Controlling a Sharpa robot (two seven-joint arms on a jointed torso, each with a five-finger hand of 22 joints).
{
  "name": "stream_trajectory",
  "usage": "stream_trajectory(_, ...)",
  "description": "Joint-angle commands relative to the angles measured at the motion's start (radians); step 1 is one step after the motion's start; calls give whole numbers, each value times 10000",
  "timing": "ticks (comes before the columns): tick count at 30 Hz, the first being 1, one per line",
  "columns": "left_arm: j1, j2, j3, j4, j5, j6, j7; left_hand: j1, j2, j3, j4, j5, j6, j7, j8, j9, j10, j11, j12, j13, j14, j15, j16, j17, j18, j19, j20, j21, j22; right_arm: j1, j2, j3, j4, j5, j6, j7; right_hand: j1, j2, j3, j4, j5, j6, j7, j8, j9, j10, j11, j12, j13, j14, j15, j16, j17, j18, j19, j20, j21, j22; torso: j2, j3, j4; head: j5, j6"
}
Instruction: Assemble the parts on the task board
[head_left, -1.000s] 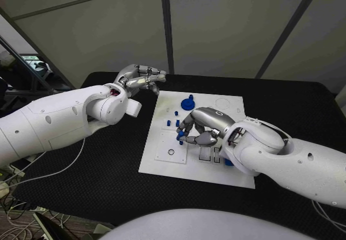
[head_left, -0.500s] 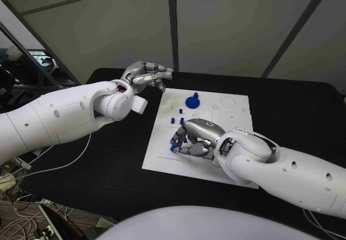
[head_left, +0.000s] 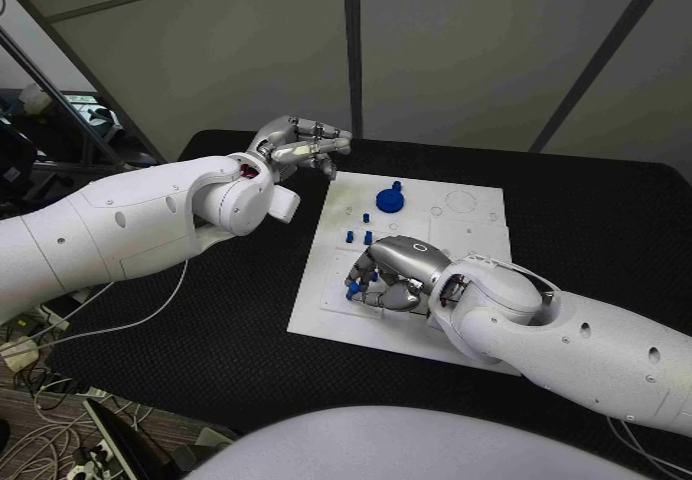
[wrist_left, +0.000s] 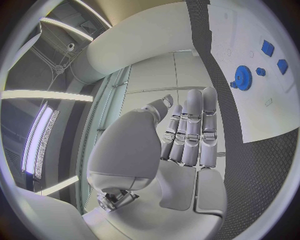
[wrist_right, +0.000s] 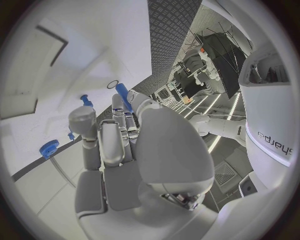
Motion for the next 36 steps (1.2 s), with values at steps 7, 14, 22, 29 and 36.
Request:
stream_trajectory(7,19,-4,7,33,33,108,27,-23,37,-69,2,-21,-67,5,63,-11,-74,20,33,-14,-84,13,-41,-12,-178,14,21,-56,-12,6,10,2,-58,-585,156,-370,72,-14,13,-50,41,83,-10,29,13,62,3,-44,12,292,-26,61,30,-62,35,-10,41,1,-10,3,-13,35,-28)
stream_trajectory(14,19,-5,7,34,33,113,23,-23,40,-81,-2,-20,-82,9,70,-10,-94,24,50,-13,-90,17,-43,-20,-177,19,24,-75,-30,7,65,2,-132,-661,154,-454,72,-14,13,-50,41,83,-10,29,13,62,3,-44,12,292,-26,61,30,-62,35,-10,41,1,-12,11,-9,53,-26)
stream_trajectory(22,19,-7,7,44,33,124,15,-23,40,-81,-2,-20,-82,9,70,-10,-94,24,50,-13,-90,17,-43,-20,-177,19,24,-75,-30,7,92,2,-182,-672,199,-436,72,-16,16,-60,46,85,-8,27,13,68,4,-55,14,295,-24,74,54,-63,38,-8,48,10,-7,4,-8,82,-58)
stream_trajectory(29,19,-14,7,46,33,129,2,-23,40,-81,-2,-20,-82,9,70,-10,-94,24,50,-13,-90,17,-43,-20,-177,19,24,-75,-30,8,115,2,-169,-635,236,-387,72,-16,16,-60,46,85,-8,27,13,68,4,-55,14,295,-24,74,54,-63,38,-8,48,10,-4,4,-11,93,-76)
stream_trajectory(36,19,-7,7,39,33,146,-12,-23,40,-81,-2,-20,-82,9,70,-10,-94,24,50,-13,-90,17,-43,-20,-177,19,24,-75,-30,7,135,2,-122,-569,189,-323,72,-6,22,-66,51,91,-9,28,15,76,5,-63,16,295,-23,78,59,-66,44,-6,58,24,-6,7,-9,106,-97)
